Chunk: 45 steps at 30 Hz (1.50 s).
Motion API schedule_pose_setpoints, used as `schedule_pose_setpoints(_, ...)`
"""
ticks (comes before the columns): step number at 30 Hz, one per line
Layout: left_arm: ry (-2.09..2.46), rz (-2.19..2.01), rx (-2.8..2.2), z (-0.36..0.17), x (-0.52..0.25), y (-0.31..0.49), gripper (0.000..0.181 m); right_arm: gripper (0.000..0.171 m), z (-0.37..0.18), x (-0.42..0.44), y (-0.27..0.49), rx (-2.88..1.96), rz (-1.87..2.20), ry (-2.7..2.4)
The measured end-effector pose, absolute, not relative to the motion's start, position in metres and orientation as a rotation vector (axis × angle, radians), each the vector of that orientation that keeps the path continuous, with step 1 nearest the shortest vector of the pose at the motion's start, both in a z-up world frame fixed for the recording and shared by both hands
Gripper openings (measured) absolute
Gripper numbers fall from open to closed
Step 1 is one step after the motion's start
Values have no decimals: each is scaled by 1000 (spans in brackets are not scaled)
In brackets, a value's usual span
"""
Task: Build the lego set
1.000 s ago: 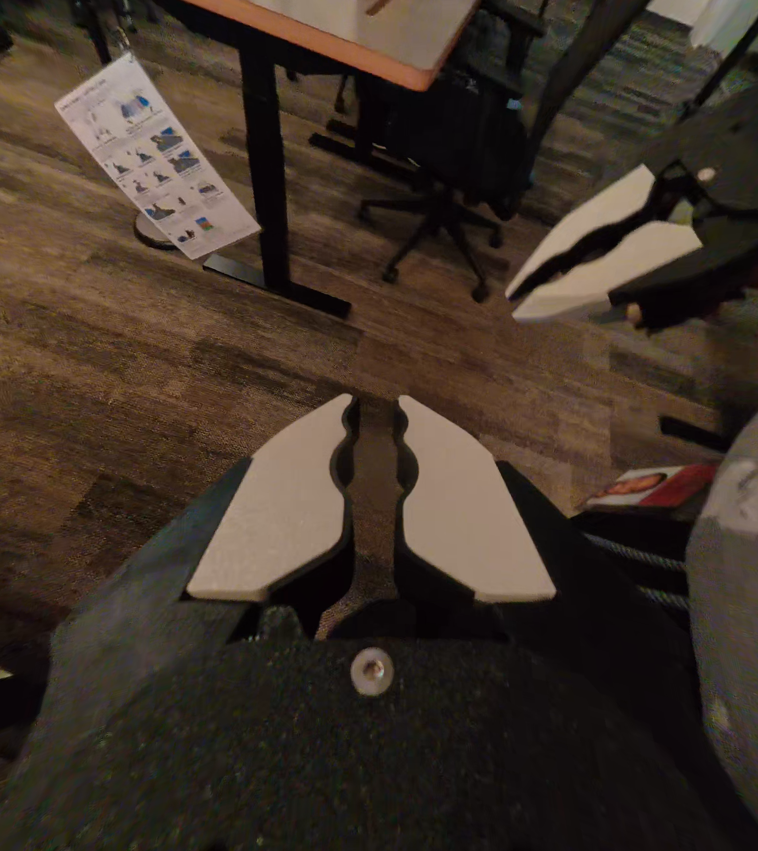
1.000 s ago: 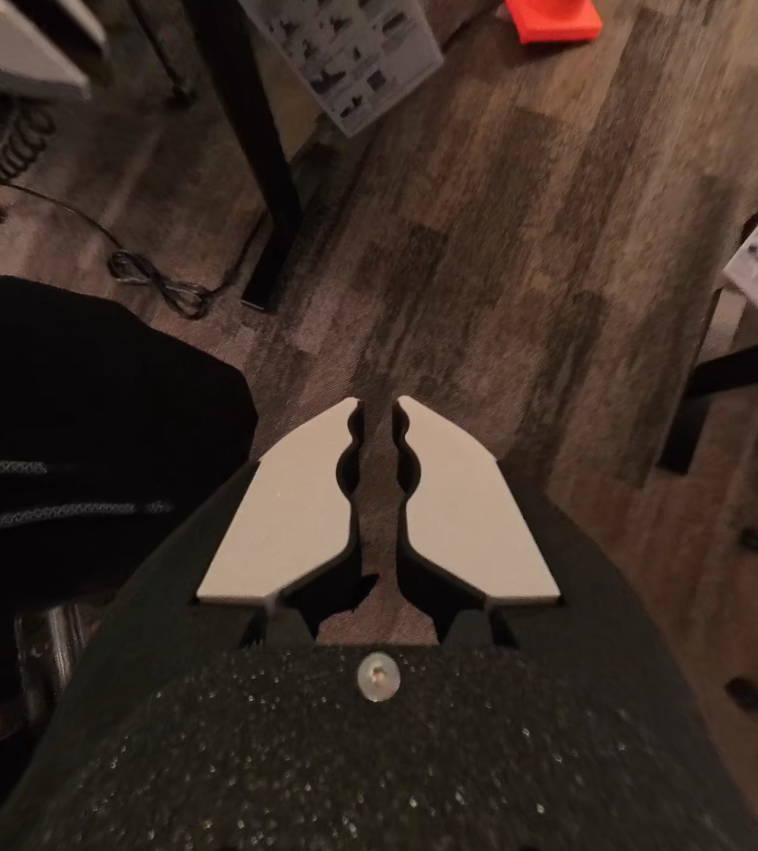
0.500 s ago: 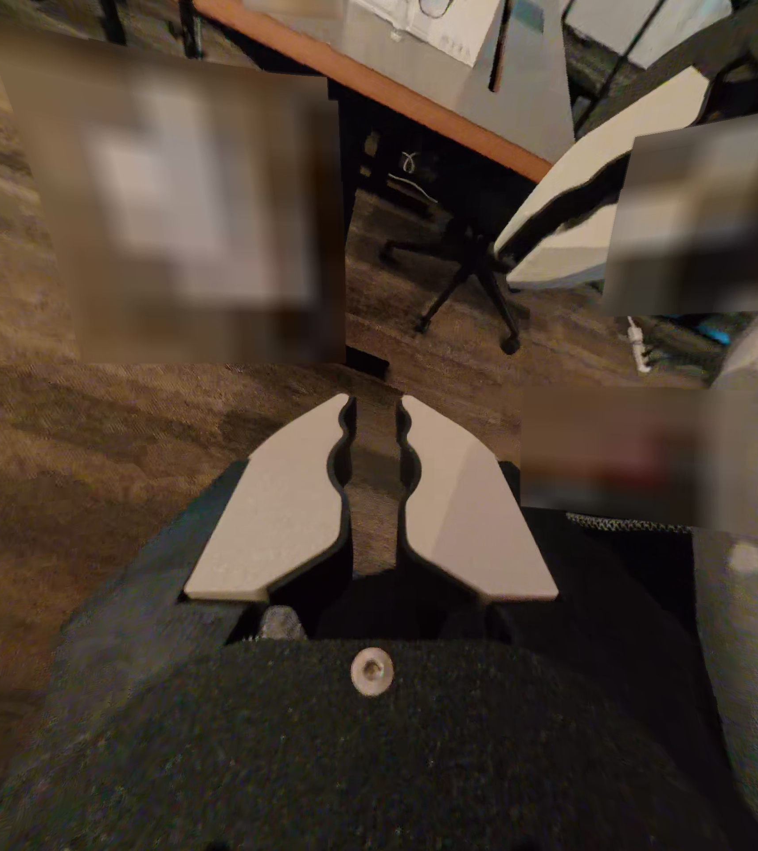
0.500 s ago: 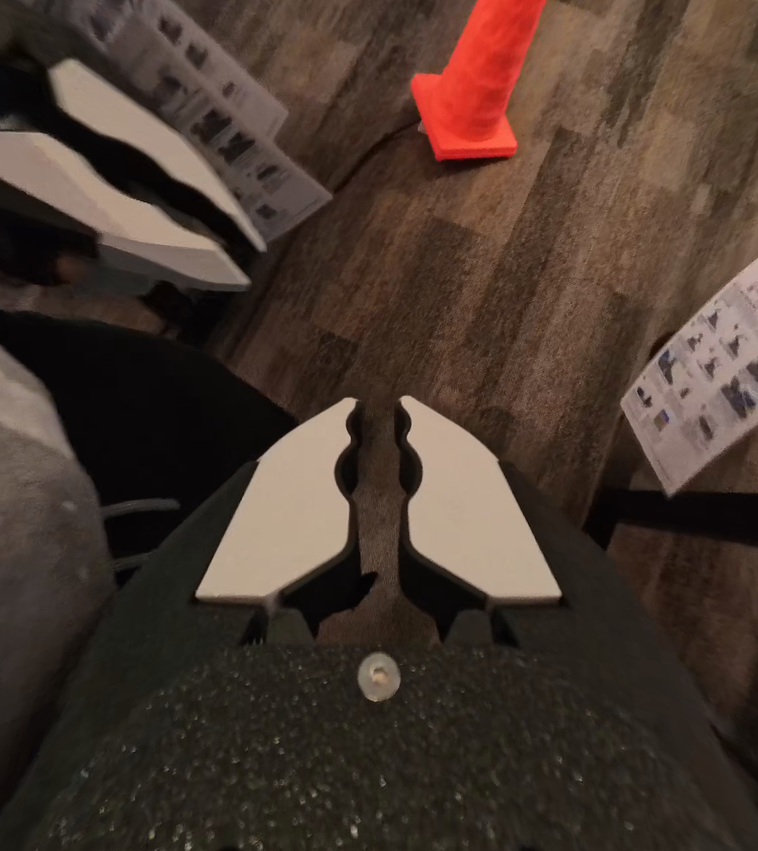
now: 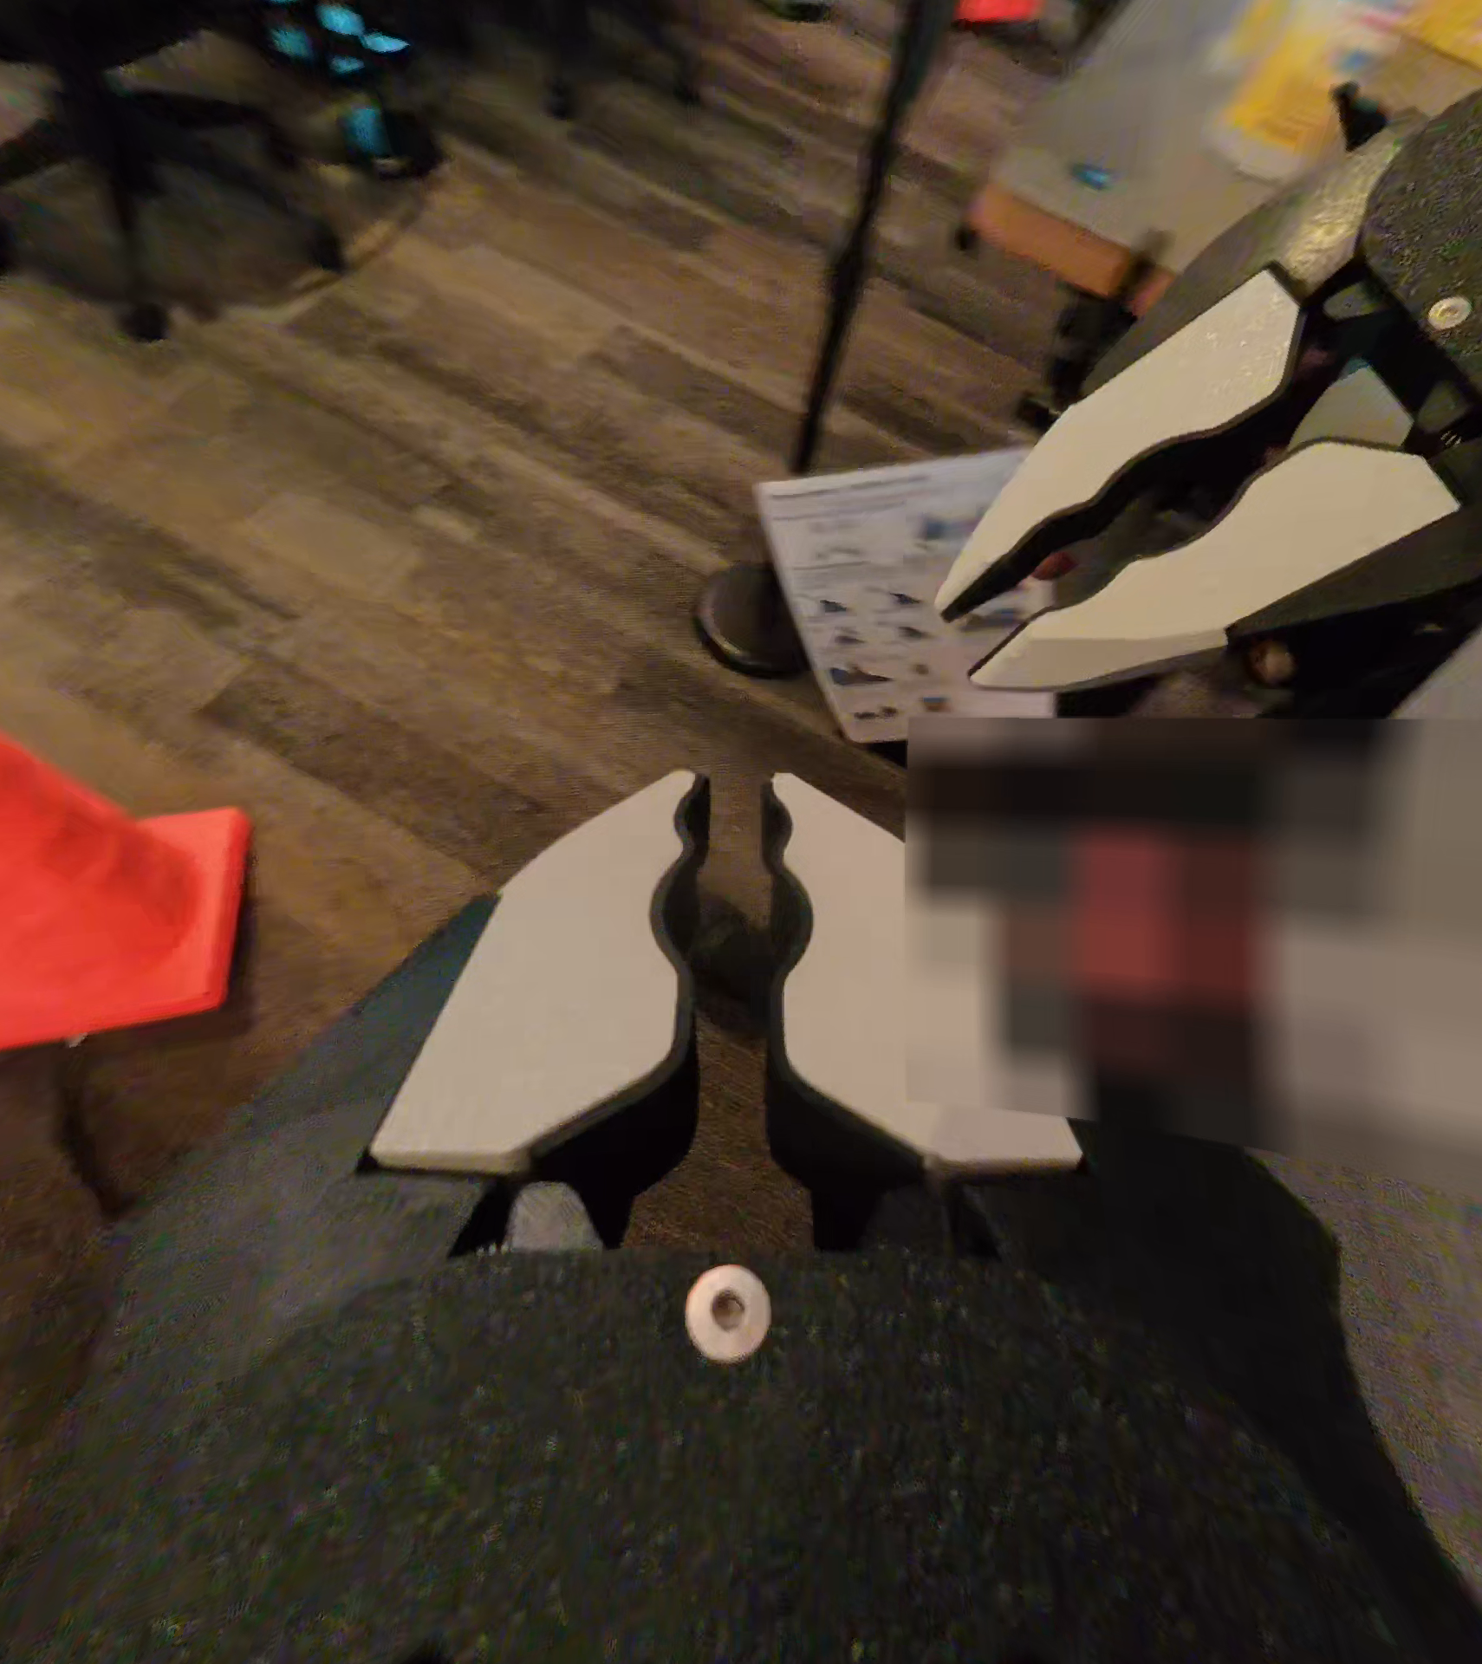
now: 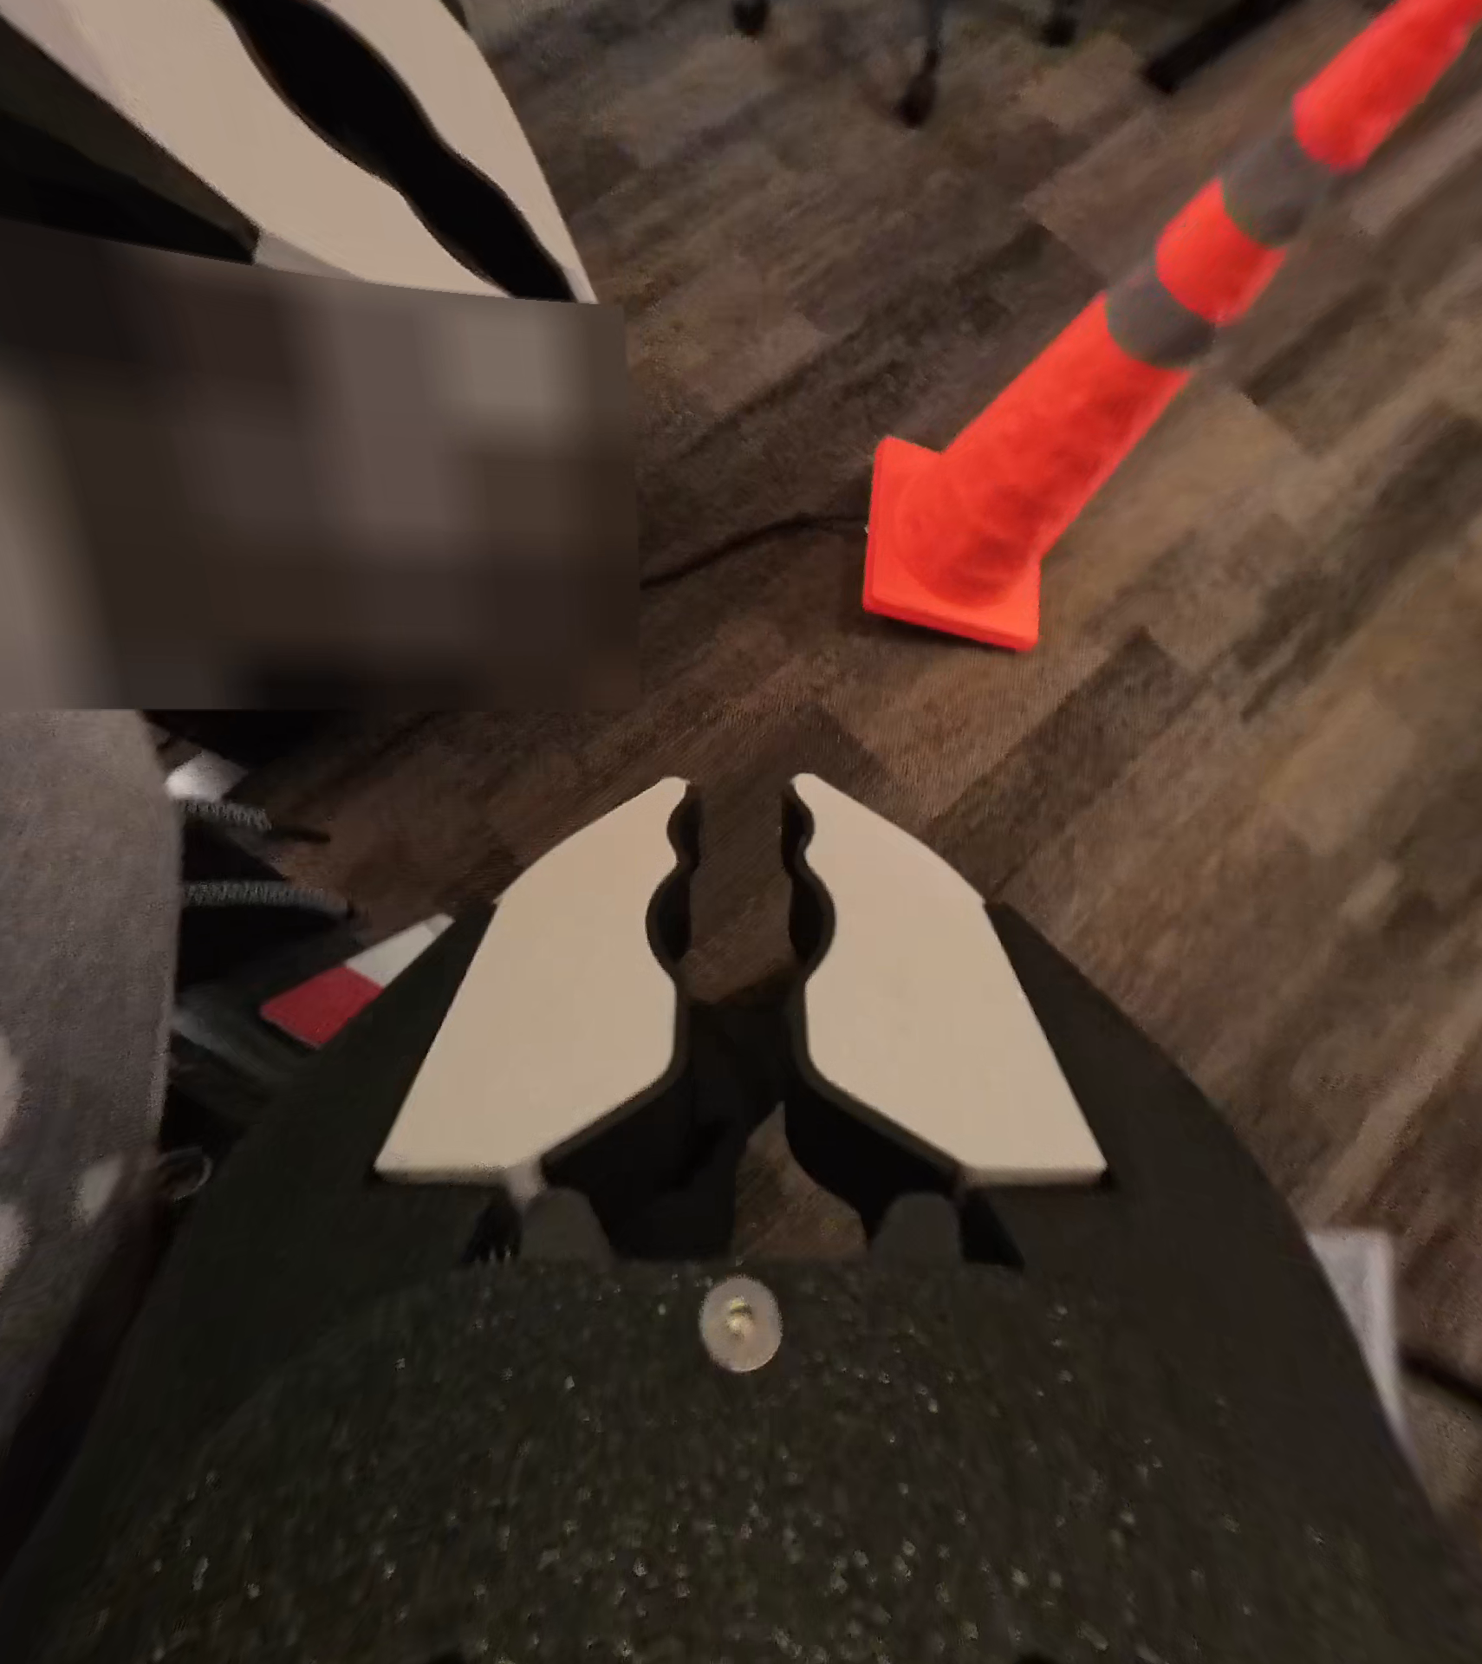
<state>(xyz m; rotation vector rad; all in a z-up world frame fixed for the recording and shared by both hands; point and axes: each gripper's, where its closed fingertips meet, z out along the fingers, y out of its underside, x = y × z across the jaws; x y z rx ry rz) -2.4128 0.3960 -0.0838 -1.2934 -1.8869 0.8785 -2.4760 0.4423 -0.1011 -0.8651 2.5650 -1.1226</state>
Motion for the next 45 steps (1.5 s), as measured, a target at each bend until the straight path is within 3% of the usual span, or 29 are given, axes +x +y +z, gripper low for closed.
schedule_pose_setpoints(8, -2302, 1082, -748, -65, -2346, 172, 11, 19, -93, -2474, 191, -1491, -891, 2166)
schedule_pose_setpoints(15, -2458, 1172, -408, -90, -2248, 25, 12, 19, -87, -2375, -17, -1749, -791, 1885)
schedule_pose_setpoints(22, -2433, 1226, -298, -120, -2096, -177, 10, 19, -94, -2201, -216, -1613, -778, 1930)
schedule_pose_setpoints(29, -2403, 1465, -300, -22, -1905, -399, 11, 19, -58, -2020, -389, -1623, -750, 1859)
schedule_pose_setpoints(33, -2503, 1446, -210, -19, -1811, -469, 13, 19, -63, -1925, -473, -1694, -686, 1800)
schedule_pose_setpoints(41, -2635, 1425, 63, -88, -1606, -590, 9, 18, -122, -1683, -644, -1964, -609, 1503)
schedule_pose_setpoints(45, -2701, 1481, 292, -60, -1469, -652, 10, 17, -103, -1525, -712, -2101, -509, 1237)
